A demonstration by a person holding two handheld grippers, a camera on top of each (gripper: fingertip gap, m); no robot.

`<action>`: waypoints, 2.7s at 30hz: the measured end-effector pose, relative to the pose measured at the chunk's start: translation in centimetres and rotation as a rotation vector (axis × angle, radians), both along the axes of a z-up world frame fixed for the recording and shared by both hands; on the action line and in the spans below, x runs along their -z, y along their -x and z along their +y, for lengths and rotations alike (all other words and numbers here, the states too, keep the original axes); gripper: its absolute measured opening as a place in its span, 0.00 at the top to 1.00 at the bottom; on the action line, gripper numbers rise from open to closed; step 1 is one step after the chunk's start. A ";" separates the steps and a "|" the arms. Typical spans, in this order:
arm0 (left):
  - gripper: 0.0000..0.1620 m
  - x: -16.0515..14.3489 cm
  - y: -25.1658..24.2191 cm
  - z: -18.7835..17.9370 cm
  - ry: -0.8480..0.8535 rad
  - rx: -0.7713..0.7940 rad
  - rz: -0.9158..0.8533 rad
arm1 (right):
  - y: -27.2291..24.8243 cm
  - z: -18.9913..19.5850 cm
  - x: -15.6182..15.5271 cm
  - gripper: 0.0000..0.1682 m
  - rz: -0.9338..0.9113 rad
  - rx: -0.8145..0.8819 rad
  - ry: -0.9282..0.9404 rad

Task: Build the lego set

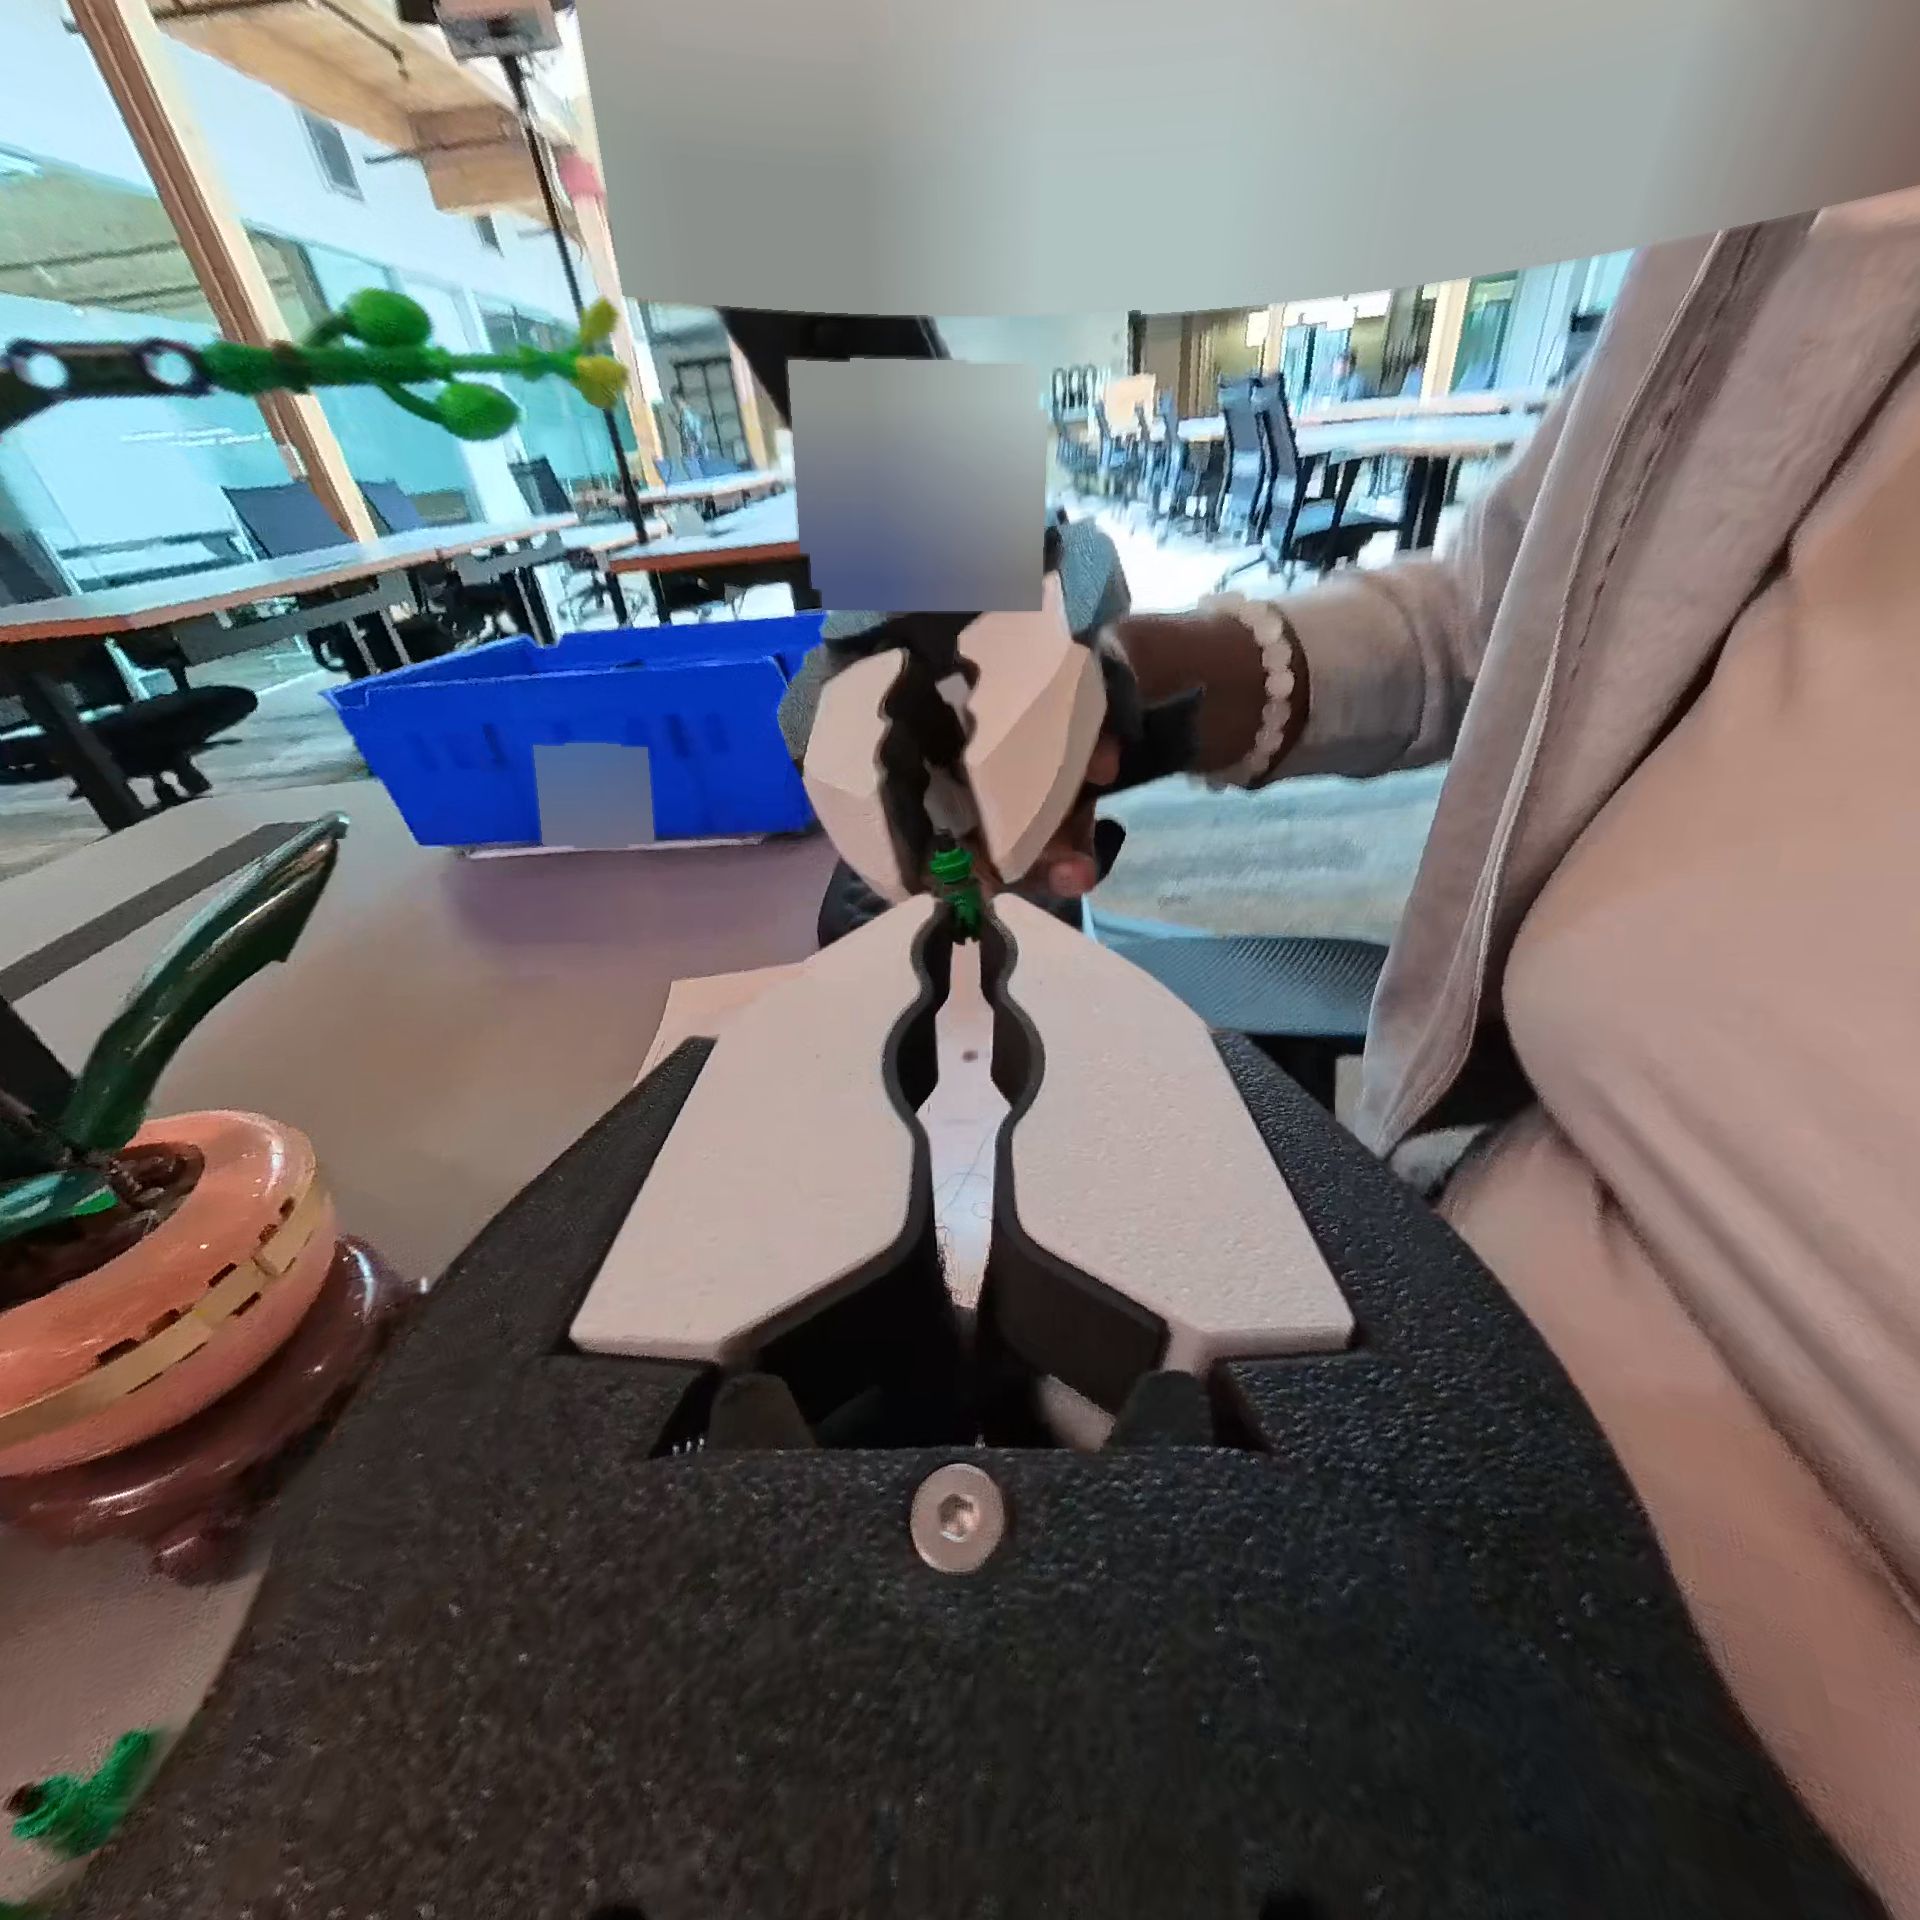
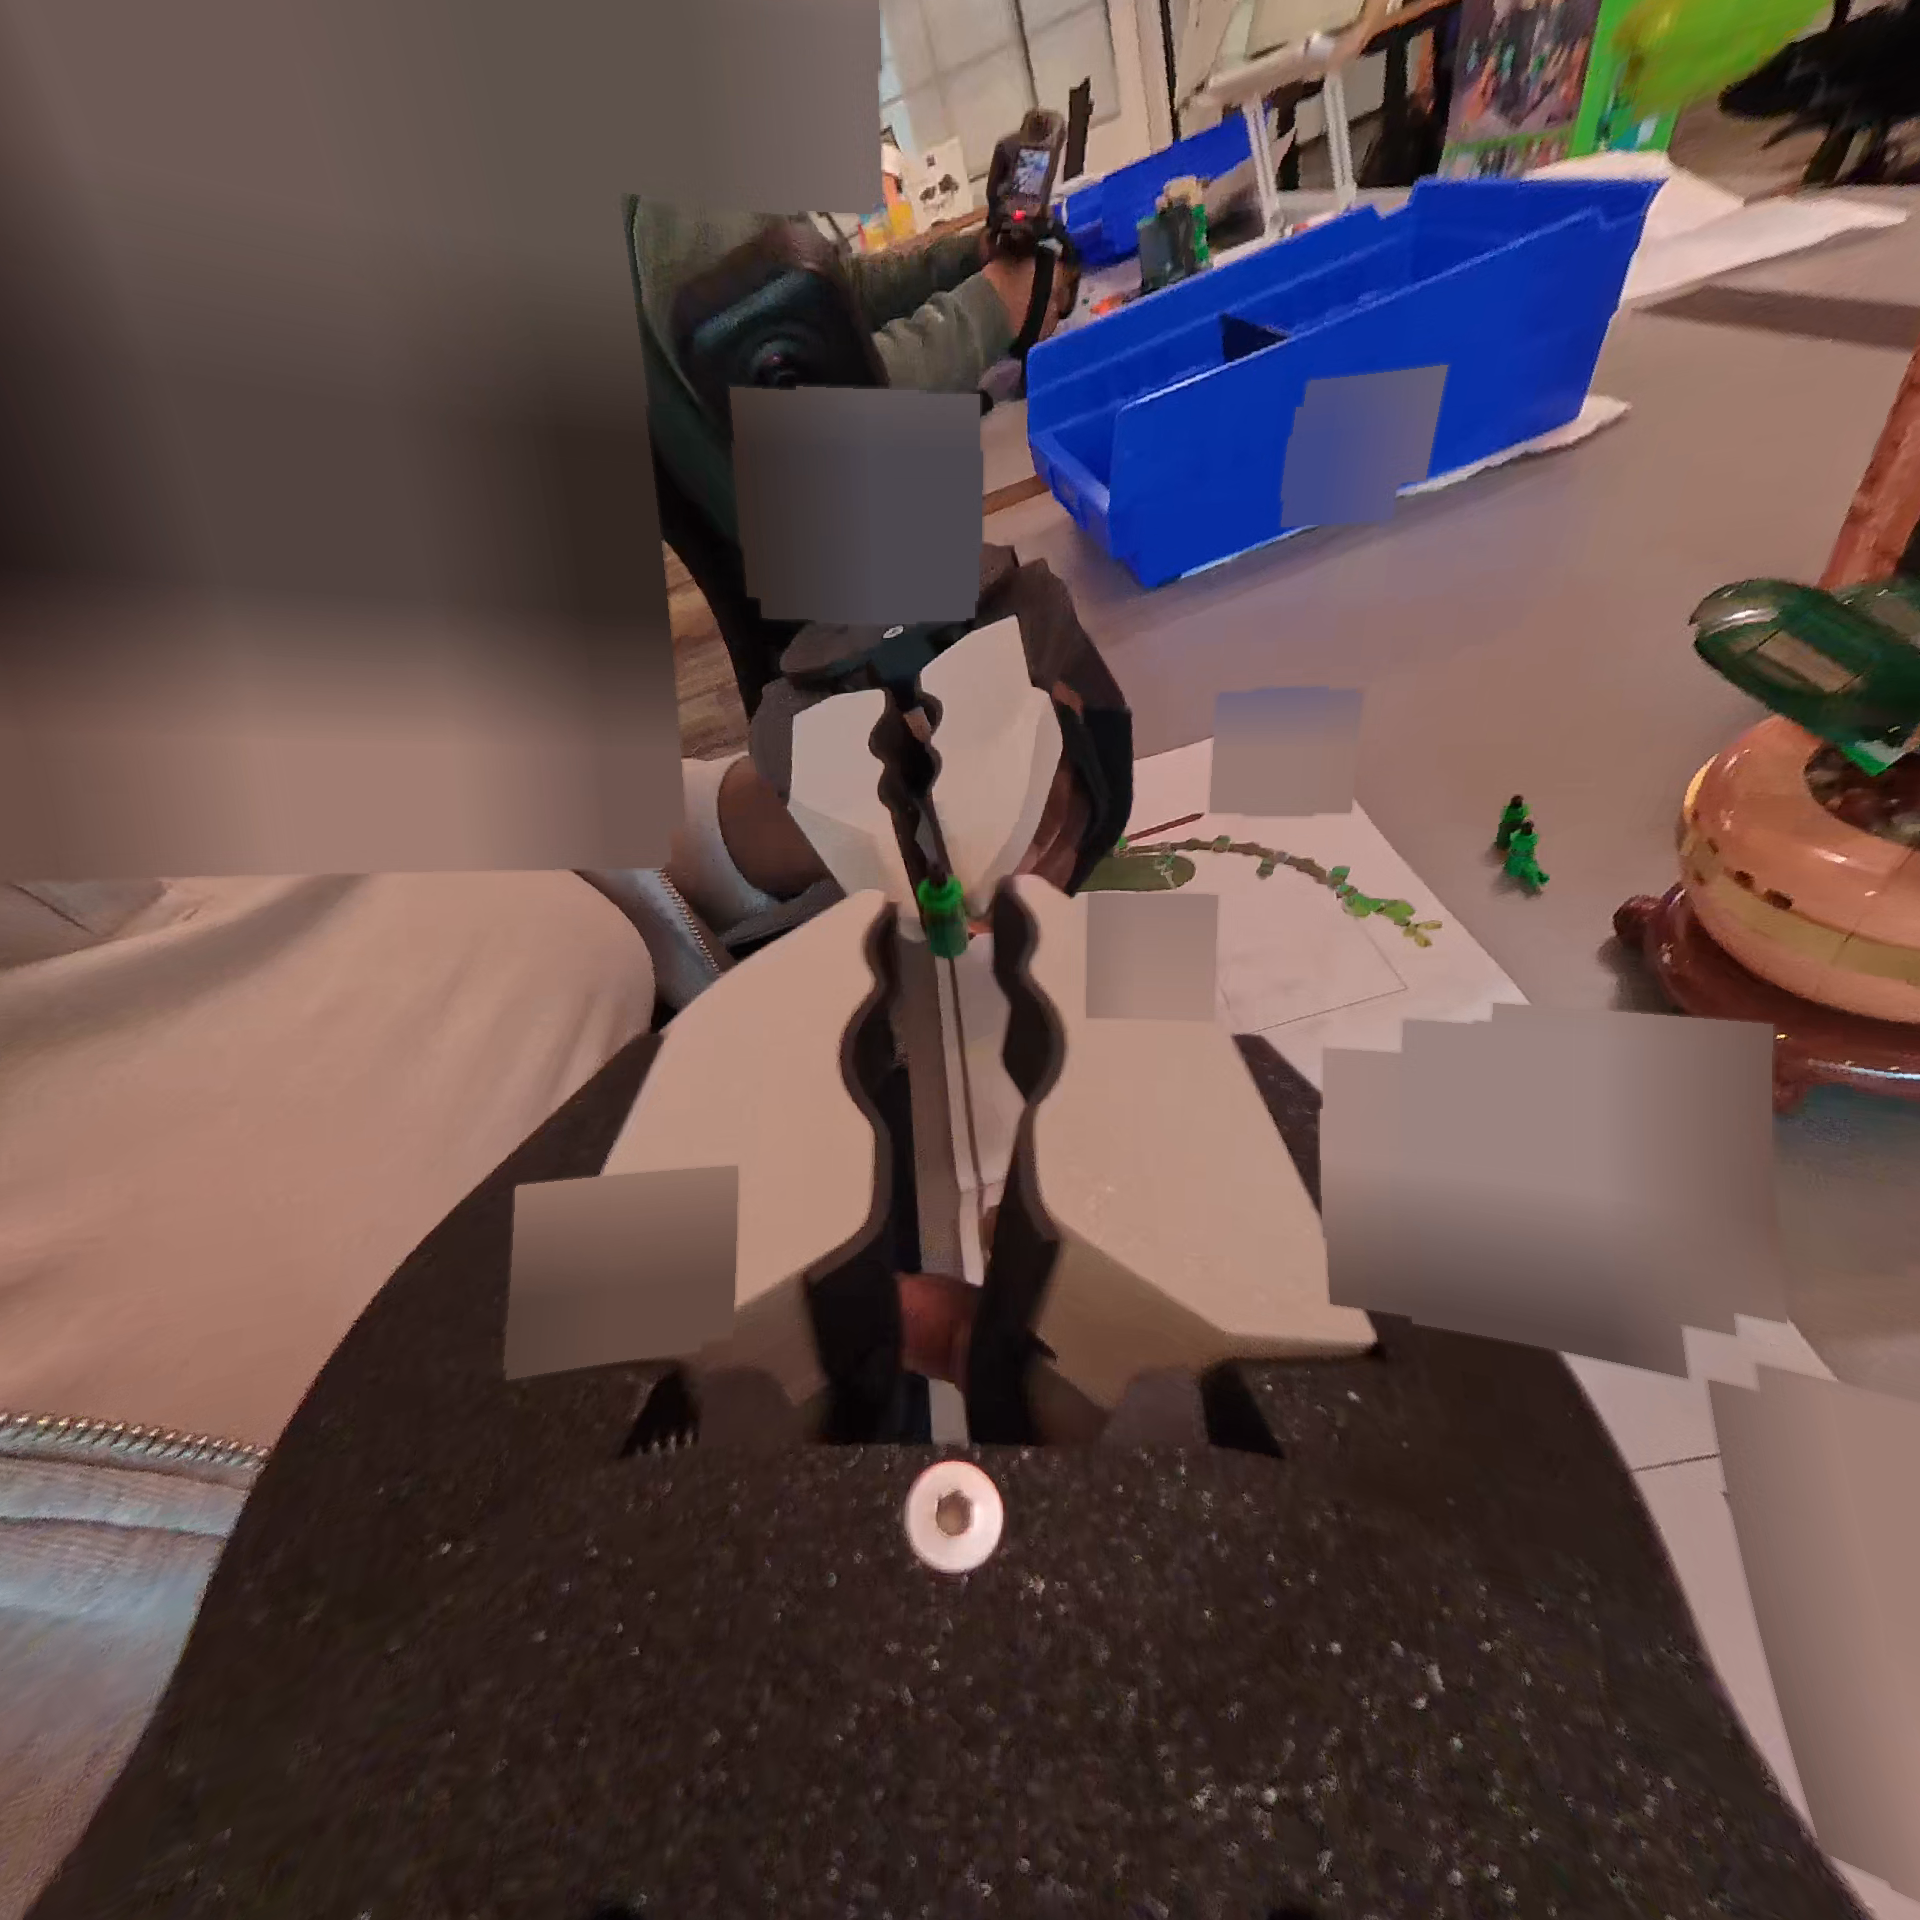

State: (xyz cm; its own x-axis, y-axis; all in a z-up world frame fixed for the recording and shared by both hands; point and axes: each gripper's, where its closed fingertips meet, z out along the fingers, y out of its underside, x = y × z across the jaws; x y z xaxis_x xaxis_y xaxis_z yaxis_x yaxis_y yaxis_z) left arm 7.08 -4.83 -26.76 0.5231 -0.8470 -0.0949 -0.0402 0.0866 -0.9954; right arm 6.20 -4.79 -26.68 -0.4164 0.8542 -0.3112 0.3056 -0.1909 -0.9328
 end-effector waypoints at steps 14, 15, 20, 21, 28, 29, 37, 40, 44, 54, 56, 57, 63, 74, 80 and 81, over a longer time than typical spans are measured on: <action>0.97 -1.2 0.0 -0.3 0.031 0.050 -0.147 | 0.0 -0.4 -0.4 0.92 0.073 -0.021 0.087; 0.97 -1.1 -0.1 -0.3 0.030 0.053 -0.143 | 0.0 -0.5 -0.5 0.93 0.081 -0.025 0.102; 0.97 -1.2 -0.3 -0.3 0.035 0.062 -0.152 | -0.2 -0.6 -0.7 0.95 0.112 -0.039 0.129; 0.97 -1.2 -0.3 -0.3 0.037 0.063 -0.151 | -0.3 -0.6 -0.6 0.95 0.112 -0.042 0.126; 0.94 -1.0 -0.2 -0.4 0.043 0.067 -0.118 | -0.7 -0.5 -0.4 0.96 0.114 -0.044 0.125; 0.95 -1.0 -0.2 -0.5 0.048 0.075 -0.111 | -0.7 -0.5 -0.3 0.96 0.112 -0.042 0.122; 0.98 -1.2 -0.6 -0.6 0.047 0.101 -0.111 | -0.9 -0.5 -0.6 0.96 0.139 -0.033 0.099; 0.98 -1.2 -0.6 -0.4 0.045 0.098 -0.112 | -1.0 -0.3 -0.6 0.96 0.143 -0.027 0.084; 0.98 -1.2 -0.7 -0.2 0.044 0.100 -0.120 | -1.1 -0.1 -0.7 0.96 0.156 -0.018 0.073; 0.98 -1.4 -0.8 0.1 0.037 0.097 -0.133 | -1.2 0.2 -0.9 0.95 0.180 0.001 0.050; 0.98 -1.5 -0.8 0.1 0.036 0.098 -0.135 | -1.1 0.2 -0.9 0.93 0.179 0.003 0.043; 0.98 -1.5 -0.8 0.1 0.034 0.097 -0.134 | -1.1 0.2 -0.9 0.93 0.179 0.003 0.040; 0.98 -1.4 -0.7 0.1 0.032 0.092 -0.135 | -1.0 0.1 -0.7 0.96 0.176 0.000 0.037; 0.88 -1.1 -0.2 0.7 0.047 0.048 -0.076 | -1.5 1.3 -0.8 0.96 0.195 0.002 0.050; 0.82 -2.7 6.0 4.2 0.034 -0.229 0.055 | -2.7 8.9 -1.3 0.96 0.175 0.097 -0.054; 0.82 -3.4 7.2 4.9 0.030 -0.275 0.067 | -2.6 10.6 -1.7 0.96 0.169 0.115 -0.081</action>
